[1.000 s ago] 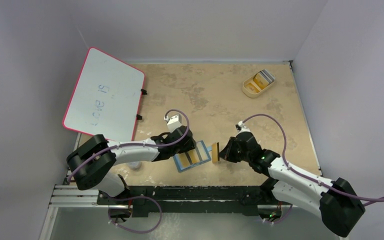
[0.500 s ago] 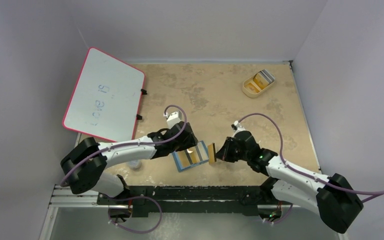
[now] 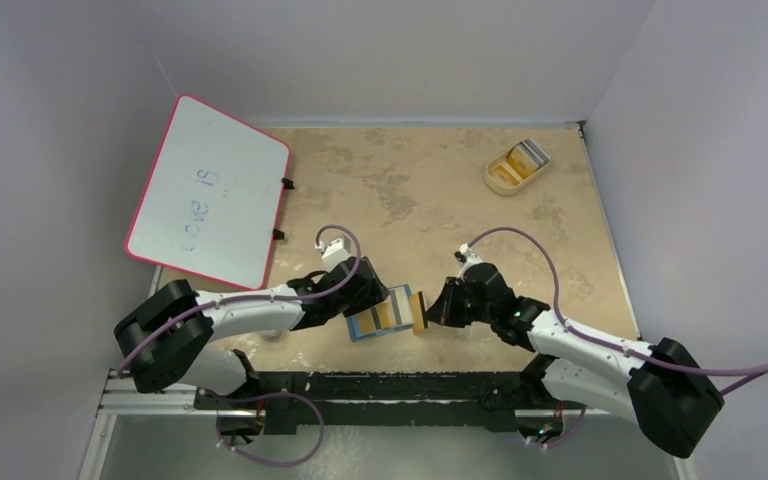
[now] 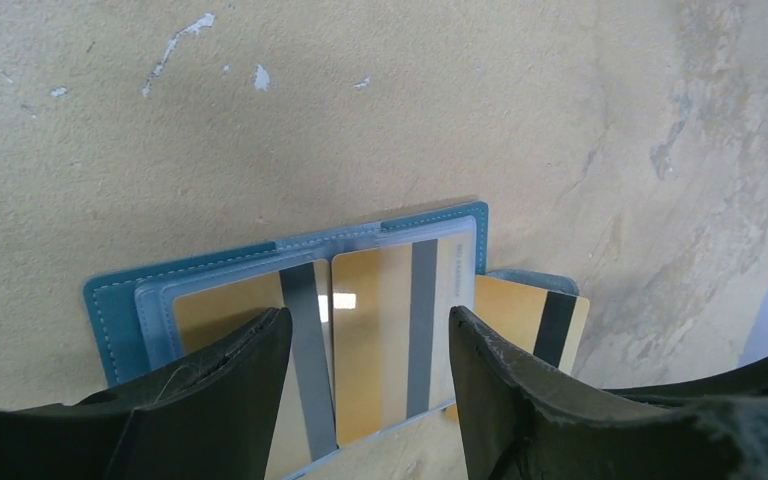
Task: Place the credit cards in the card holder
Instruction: Insert the credit card into the card holder.
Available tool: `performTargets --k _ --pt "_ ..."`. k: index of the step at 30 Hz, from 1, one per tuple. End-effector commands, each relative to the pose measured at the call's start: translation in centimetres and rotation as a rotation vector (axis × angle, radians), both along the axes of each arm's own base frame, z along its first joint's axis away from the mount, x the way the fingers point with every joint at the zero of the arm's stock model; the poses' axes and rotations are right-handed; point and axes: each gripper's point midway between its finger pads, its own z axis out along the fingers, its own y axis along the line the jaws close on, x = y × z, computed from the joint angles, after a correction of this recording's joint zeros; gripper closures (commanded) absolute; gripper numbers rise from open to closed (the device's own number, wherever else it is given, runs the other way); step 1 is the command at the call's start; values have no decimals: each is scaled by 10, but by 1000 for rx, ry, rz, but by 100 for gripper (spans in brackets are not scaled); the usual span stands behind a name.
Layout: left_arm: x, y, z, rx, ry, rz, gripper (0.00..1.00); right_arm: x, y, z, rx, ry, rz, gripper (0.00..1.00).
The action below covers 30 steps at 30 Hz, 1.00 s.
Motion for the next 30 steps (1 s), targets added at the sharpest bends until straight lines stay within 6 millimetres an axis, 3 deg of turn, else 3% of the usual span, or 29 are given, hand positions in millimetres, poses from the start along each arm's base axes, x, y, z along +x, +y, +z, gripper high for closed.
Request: performTargets --k 1,11,20,25,30 --pt "4 -16 10 -115 -15 8 41 -1 9 8 36 -17 20 100" --pt "-11 -48 4 -270 46 -35 41 2 7 10 21 -32 -1 100" --pt "0 -71 40 -378 -17 -70 41 -1 5 3 19 -12 -7 100" --pt "0 -71 53 -399 -29 -66 41 0 -3 0 -28 -7 -32 100" --pt "1 -44 39 -238 -29 -30 41 11 -21 21 -122 -56 -88 100"
